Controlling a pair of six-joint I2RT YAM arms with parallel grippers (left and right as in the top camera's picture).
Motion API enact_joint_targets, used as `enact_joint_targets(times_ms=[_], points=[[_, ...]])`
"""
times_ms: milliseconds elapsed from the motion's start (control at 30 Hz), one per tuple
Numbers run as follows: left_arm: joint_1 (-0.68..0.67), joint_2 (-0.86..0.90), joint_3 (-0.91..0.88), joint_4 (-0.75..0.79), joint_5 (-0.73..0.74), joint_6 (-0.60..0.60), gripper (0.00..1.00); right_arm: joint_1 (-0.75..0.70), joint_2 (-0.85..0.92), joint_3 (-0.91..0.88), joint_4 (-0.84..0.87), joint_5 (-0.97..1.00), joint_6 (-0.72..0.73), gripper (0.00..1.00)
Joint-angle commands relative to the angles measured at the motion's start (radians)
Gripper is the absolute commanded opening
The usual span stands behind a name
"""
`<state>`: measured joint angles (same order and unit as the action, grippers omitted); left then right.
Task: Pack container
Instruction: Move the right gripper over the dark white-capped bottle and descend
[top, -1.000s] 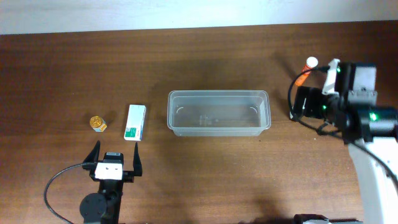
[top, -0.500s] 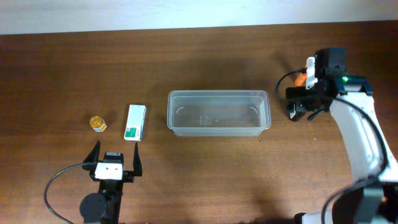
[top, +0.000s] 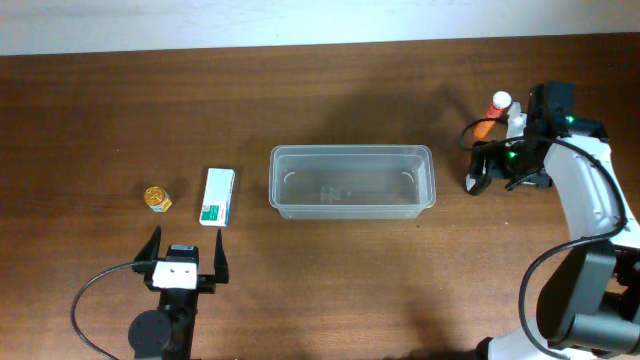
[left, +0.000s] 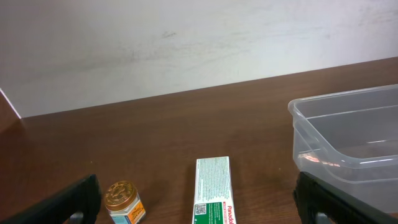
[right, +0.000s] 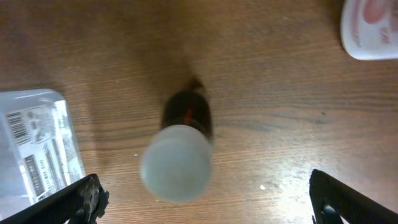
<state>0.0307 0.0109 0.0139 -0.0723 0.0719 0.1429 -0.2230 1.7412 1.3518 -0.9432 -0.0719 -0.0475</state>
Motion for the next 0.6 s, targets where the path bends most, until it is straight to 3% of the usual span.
enact_joint_targets(times_ms=[0,567], points=[[0.006,-0.006,-0.005,-0.003,0.011,0.016,0.99,0.028,0.018,0.013,0.014,-0.029,-0.027,0.98],[0.006,-0.006,-0.005,-0.003,0.011,0.016,1.0,0.04,0.106,0.01,0.036,0.06,-0.027,0.99]])
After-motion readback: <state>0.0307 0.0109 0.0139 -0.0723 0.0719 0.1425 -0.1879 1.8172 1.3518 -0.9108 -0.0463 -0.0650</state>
